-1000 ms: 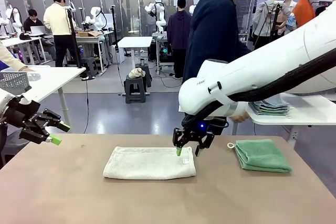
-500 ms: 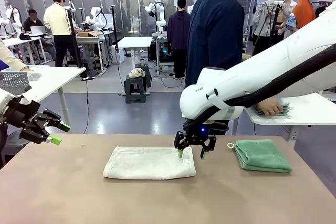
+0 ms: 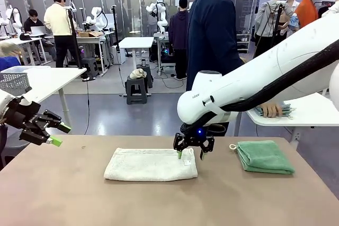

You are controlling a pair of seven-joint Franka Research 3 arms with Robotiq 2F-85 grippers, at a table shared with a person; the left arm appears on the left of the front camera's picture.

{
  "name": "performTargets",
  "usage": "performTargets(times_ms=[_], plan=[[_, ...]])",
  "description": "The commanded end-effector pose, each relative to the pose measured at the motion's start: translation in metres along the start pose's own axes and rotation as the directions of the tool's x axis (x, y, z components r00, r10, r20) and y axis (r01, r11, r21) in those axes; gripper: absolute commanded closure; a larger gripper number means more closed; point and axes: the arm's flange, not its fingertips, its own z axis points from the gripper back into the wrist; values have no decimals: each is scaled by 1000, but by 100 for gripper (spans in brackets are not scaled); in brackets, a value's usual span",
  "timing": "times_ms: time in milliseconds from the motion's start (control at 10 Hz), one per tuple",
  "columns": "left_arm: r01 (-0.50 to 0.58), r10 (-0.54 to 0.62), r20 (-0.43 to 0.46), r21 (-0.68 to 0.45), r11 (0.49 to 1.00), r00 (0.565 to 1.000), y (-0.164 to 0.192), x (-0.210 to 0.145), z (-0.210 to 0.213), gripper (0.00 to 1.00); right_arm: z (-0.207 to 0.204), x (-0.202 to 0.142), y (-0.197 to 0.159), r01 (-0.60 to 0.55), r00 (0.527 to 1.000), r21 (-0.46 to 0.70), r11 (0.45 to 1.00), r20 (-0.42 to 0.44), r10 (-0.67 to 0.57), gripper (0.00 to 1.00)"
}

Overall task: Fold the towels and place them in the basket.
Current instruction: When a person lays out a Towel with hook on the table, fold it in half twice.

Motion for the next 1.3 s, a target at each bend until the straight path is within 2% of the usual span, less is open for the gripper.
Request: performTargets(times_ms=[0, 200, 500, 1200], plan=[[2, -2, 1, 0, 1000, 1000, 0, 0, 0, 23, -1, -1, -1, -18, 1000, -1, 1000, -7, 18, 7], [2, -2, 1, 0, 1000, 1000, 0, 0, 0, 23, -1, 0, 0, -3, 1000, -1, 1000, -3, 3, 7], [2, -2, 1, 0, 1000, 1000, 0, 0, 0, 23, -26, 9, 4, 24, 1000, 10, 1000, 18, -24, 7], [2, -2, 1, 0, 1000, 1000, 0, 0, 0, 23, -33, 16, 7, 75, 997, -23, 997, 33, -74, 7]])
